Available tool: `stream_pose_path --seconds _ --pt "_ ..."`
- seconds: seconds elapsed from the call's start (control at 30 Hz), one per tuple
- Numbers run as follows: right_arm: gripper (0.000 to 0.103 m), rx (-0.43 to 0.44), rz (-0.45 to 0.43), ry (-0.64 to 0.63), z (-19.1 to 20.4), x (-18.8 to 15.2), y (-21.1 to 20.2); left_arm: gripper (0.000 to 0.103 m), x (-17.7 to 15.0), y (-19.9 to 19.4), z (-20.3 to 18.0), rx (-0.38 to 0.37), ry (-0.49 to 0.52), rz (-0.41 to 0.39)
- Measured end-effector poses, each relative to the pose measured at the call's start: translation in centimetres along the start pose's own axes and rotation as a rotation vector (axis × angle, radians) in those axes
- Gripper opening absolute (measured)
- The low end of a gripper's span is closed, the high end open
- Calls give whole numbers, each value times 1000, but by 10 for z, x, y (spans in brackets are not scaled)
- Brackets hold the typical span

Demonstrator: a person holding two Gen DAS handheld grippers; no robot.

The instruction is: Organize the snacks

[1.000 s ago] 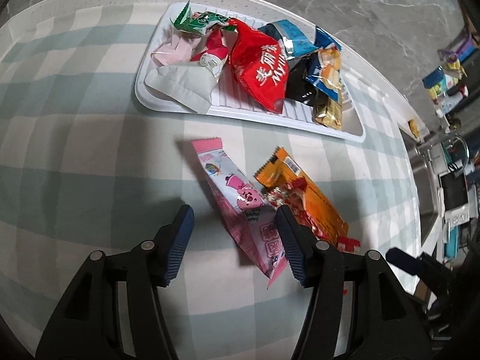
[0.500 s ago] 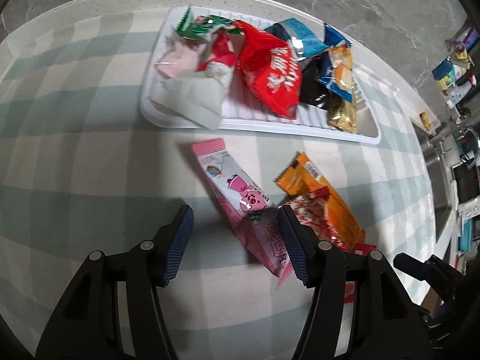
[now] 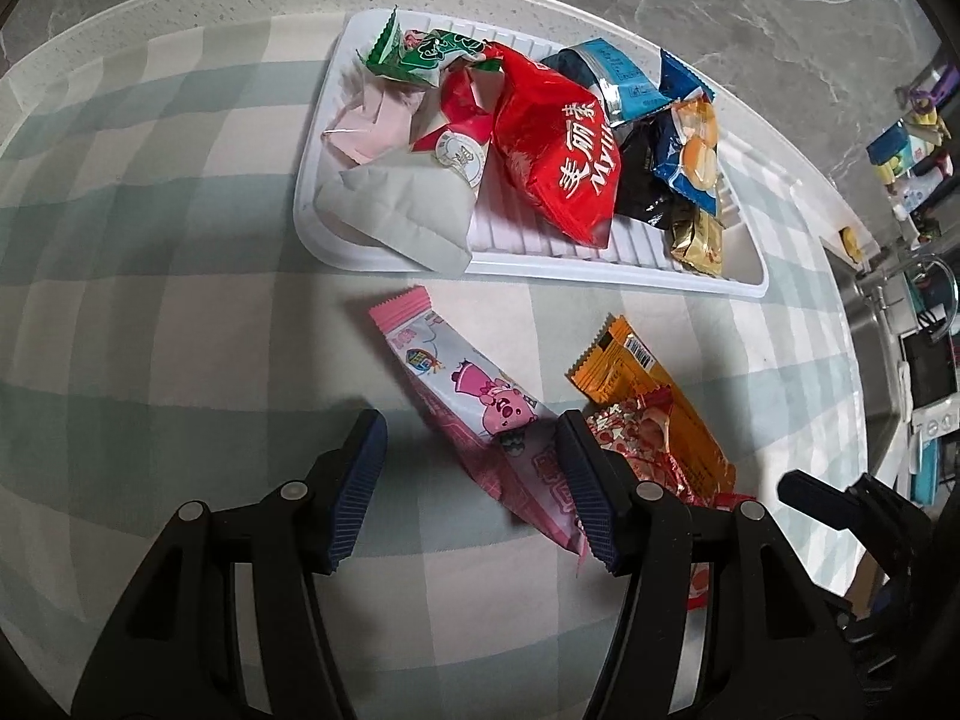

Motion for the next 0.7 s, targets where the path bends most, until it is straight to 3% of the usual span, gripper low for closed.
stream_pose_path --seconds 0.3,0.57,0.7 --pt "62 12 26 -12 4 12 24 59 6 7 -4 -9 9 11" --pt "63 -57 45 -75 -9 7 24 59 5 4 1 -12 20 28" --pt "63 -71 51 -84 -14 7 26 59 0 -3 10 33 36 33"
Point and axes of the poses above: each gripper's, at about its wrist camera, not at the fingertips, and y roughly the way its jaws point, z to its left, x to its top, the point moved 1 cm from there along y, roughly the way its jaws point, and after that the axes turned 8 degrees about -z, right-handed, at the moved point
